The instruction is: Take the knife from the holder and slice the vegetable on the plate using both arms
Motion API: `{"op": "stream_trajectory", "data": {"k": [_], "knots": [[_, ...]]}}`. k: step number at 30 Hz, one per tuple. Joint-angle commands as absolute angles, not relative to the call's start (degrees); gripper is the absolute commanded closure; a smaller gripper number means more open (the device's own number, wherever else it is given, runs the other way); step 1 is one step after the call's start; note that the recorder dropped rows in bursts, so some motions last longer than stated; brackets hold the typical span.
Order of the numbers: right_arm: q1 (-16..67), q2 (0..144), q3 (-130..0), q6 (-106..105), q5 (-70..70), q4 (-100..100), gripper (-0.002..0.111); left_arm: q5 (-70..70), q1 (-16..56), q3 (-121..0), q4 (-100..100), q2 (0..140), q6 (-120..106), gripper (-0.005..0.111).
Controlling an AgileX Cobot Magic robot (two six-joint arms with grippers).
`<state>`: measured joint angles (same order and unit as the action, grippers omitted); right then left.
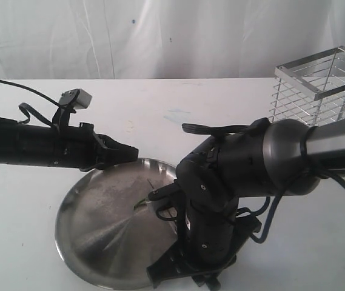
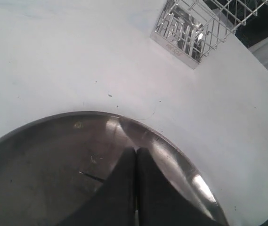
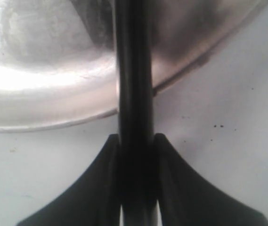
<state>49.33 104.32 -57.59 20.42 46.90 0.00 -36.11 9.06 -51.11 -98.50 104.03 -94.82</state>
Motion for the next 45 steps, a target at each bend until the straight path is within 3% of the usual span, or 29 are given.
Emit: {"op": "stream_trajectory", "data": {"k": [1,16,27,35,45], "knots": [[49.1,104.1,-57.6,20.8,46.2,0.5,0.108,-35.6,9.3,-50.8,-99.9,103.4,-96.2,0.107],[49.1,104.1,-57.6,20.8,45.7,0.7,0.108,-49.8,9.4,-54.8,-99.9,115.1,-97.5,0.107],[49.1,104.1,-57.6,20.8,46.3,1.6,0.108,-37.0,12.0,-54.8,-99.9,120.4,-98.1,0.107],[49.1,104.1,-57.6,20.8,47.2,1.6,0.108,-45.9,11.3,-54.8,-99.9,119.3,-97.7,0.107],[49.1,104.1,-57.6,20.8,46.2,1.8,0.108,-42.7,12.8,-56.0,-99.9,117.5,-97.9,0.107]]}}
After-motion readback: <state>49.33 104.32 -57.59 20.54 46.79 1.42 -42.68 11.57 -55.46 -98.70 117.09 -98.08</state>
